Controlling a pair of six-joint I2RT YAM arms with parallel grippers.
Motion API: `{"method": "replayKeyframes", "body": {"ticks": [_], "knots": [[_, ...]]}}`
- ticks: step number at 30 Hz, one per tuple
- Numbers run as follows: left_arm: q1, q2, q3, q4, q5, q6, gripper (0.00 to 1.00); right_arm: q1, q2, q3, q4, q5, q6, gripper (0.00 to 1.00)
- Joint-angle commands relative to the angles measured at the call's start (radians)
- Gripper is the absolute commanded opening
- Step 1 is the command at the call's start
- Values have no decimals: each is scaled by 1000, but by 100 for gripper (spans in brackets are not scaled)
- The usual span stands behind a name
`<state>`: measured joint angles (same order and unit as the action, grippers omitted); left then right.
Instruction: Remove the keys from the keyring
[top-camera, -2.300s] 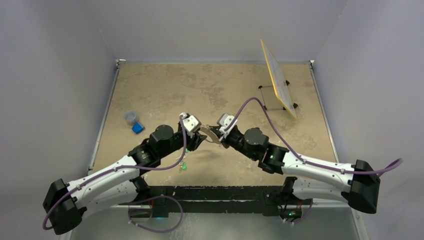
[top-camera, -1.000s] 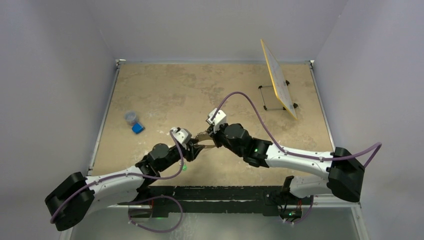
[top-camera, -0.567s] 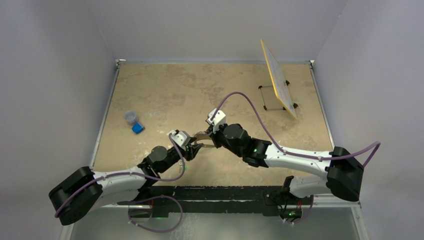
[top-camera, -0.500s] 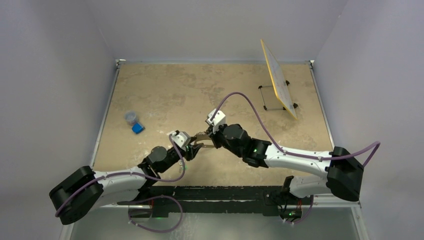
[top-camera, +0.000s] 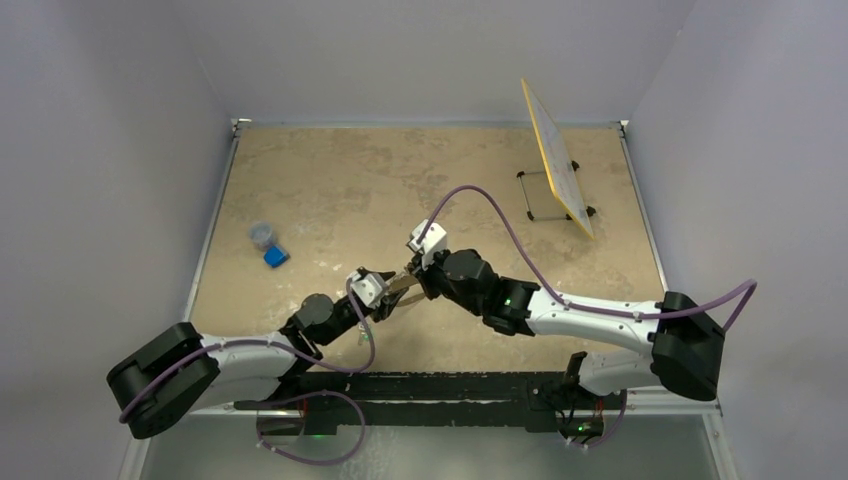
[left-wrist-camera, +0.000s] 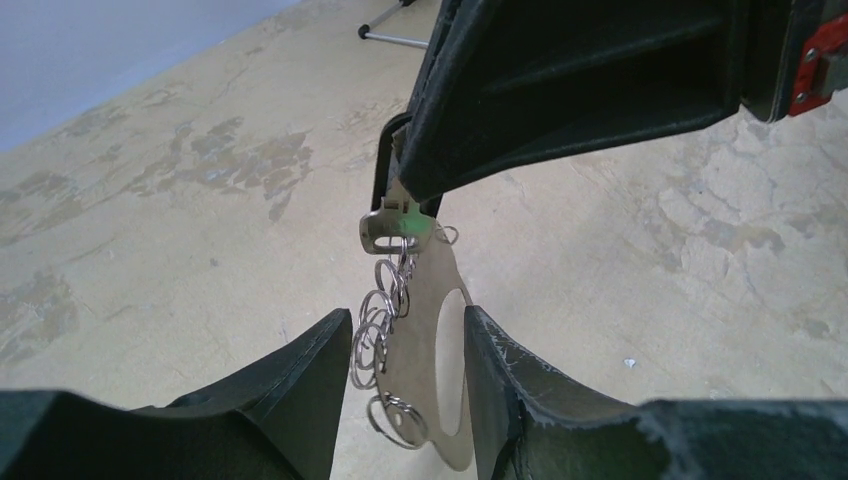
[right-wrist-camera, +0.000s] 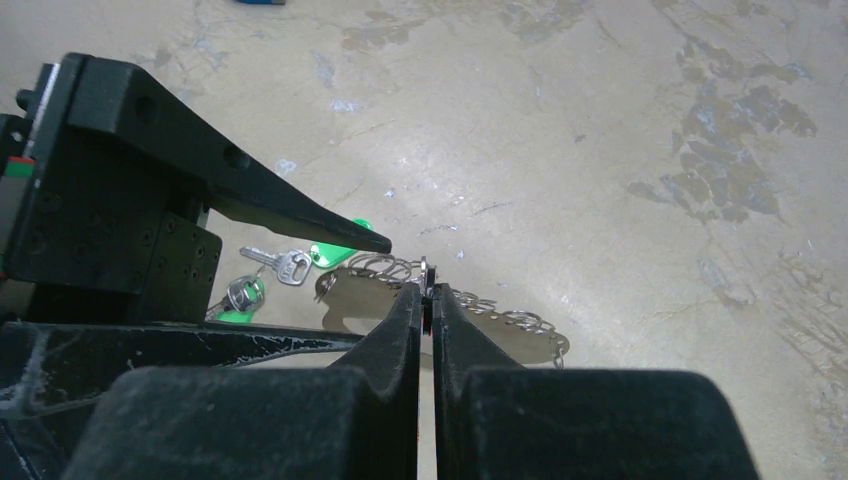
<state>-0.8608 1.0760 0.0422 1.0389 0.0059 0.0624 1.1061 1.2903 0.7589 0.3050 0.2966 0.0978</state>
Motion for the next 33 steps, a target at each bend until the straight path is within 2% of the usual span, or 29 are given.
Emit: {"method": "replayKeyframes", "body": {"ticks": [1,12,20,27,33], "knots": [[-5,37,-8,85,27,62,44,8,6,54,38,-5,14,0],[-4,126,6,171,8,86,43,24,24,67,26,11,26,0],[-6,166,16,195,-69,77,42,42,49,84,13,35,39,0],[-6,180,12,173,-75,63,32,43,43,89,-3,68,48,0],[-6,168,6,164,-73,62,17,43,32,91,-15,78,53,0]]}}
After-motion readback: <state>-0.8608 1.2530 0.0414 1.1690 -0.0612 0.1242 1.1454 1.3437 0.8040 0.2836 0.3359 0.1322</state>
